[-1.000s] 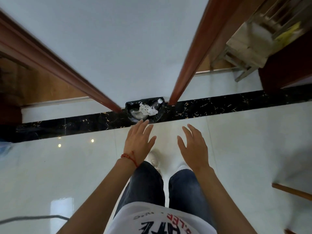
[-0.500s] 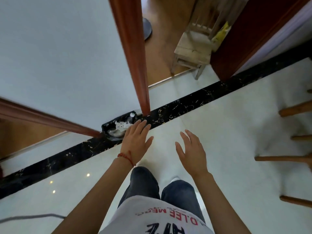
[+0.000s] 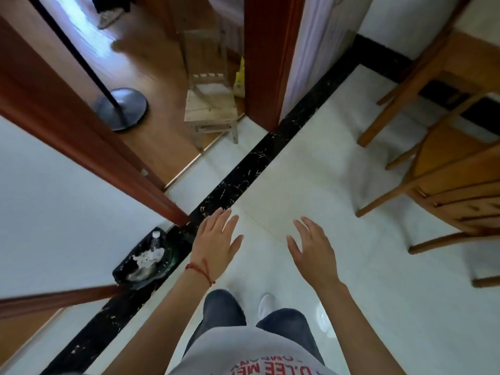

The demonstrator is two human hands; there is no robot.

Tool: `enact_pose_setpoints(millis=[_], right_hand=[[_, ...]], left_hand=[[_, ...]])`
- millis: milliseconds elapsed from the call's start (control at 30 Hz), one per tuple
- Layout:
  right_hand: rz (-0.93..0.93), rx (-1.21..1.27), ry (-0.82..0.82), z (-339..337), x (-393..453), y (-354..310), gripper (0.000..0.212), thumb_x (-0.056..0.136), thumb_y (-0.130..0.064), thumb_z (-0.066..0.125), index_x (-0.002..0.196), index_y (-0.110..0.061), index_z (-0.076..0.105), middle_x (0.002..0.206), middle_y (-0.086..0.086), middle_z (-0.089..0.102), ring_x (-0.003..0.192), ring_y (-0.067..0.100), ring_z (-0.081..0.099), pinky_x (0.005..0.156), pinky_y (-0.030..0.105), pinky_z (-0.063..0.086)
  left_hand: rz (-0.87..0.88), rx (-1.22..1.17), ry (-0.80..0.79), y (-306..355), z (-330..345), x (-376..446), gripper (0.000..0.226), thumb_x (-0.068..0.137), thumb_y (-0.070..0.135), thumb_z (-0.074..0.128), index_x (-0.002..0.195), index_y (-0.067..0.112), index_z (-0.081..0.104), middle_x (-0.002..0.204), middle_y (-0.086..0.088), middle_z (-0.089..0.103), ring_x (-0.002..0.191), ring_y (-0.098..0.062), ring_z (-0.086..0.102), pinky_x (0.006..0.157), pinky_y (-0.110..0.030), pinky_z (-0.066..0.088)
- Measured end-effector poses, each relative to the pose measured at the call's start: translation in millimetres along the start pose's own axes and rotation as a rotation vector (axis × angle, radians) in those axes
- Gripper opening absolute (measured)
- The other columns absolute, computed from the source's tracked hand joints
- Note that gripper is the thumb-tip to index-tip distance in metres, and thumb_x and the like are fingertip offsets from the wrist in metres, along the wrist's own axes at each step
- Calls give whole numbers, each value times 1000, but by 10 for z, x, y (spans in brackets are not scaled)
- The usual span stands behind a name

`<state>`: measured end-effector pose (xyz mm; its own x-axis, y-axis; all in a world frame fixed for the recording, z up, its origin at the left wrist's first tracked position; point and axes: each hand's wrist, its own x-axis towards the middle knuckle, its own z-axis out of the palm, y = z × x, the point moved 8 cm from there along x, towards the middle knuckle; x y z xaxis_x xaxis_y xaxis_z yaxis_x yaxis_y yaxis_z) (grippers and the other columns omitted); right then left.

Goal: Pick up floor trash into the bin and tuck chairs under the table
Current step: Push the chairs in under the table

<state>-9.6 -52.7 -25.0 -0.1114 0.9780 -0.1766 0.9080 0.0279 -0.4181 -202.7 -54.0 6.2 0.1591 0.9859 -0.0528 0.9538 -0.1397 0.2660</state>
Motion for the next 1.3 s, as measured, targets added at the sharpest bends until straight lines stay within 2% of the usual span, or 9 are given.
enact_pose_setpoints(millis=[67, 333, 533, 733, 1033, 1167, 1300], right_hand=[[61, 7, 40, -129, -93, 188, 44, 94, -32, 46, 132, -10, 45, 143, 9, 41, 131, 22, 38, 104, 34, 34], [339, 43, 223, -593, -695, 860, 43, 94, -32, 46, 131, -10, 46, 142, 9, 43, 130, 22, 39, 103, 34, 35], [542, 48, 296, -771, -1245, 1232, 45, 95, -34, 42, 134, -12, 42, 145, 7, 38, 133, 21, 34, 105, 34, 32], [688, 73, 375, -903, -1682, 1458, 44, 95, -34, 43, 133, -11, 44, 144, 8, 39, 133, 23, 35, 104, 36, 34], [773, 111, 494, -1296, -2056, 2031, 44, 94, -34, 44, 132, -12, 44, 144, 7, 40, 133, 22, 35, 105, 34, 33], [750, 103, 528, -1583, -2126, 2448, 43, 93, -31, 48, 130, -10, 48, 142, 10, 43, 131, 24, 38, 104, 36, 35], [707, 80, 528, -1911, -2174, 2896, 42, 93, -32, 47, 130, -12, 47, 141, 9, 44, 131, 23, 38, 104, 36, 36]], left_hand=[[76, 11, -10, 226, 12, 112, 43, 74, 23, 73, 111, 3, 62, 114, -18, 65, 110, -36, 59, 88, -52, 48], [402, -5, -69, 1147, 132, 416, 42, 81, 25, 67, 116, 3, 58, 121, -18, 61, 116, -36, 54, 95, -48, 43], [602, 6, -183, 1721, 331, 484, 50, 94, 38, 37, 138, 13, 34, 148, -7, 33, 139, -23, 22, 113, -35, 16], [760, 30, -226, 2251, 407, 463, 51, 94, 41, 34, 138, 15, 32, 149, -4, 30, 140, -20, 19, 113, -33, 14], [869, 31, -233, 3090, 455, 506, 49, 93, 36, 42, 134, 10, 40, 144, -9, 39, 137, -25, 26, 111, -37, 21], [850, 54, -233, 3537, 530, 654, 51, 93, 38, 39, 136, 12, 36, 147, -9, 34, 139, -24, 22, 112, -36, 16], [825, 86, -167, 4036, 524, 781, 50, 93, 39, 38, 135, 12, 37, 147, -7, 34, 138, -22, 22, 112, -34, 17]])
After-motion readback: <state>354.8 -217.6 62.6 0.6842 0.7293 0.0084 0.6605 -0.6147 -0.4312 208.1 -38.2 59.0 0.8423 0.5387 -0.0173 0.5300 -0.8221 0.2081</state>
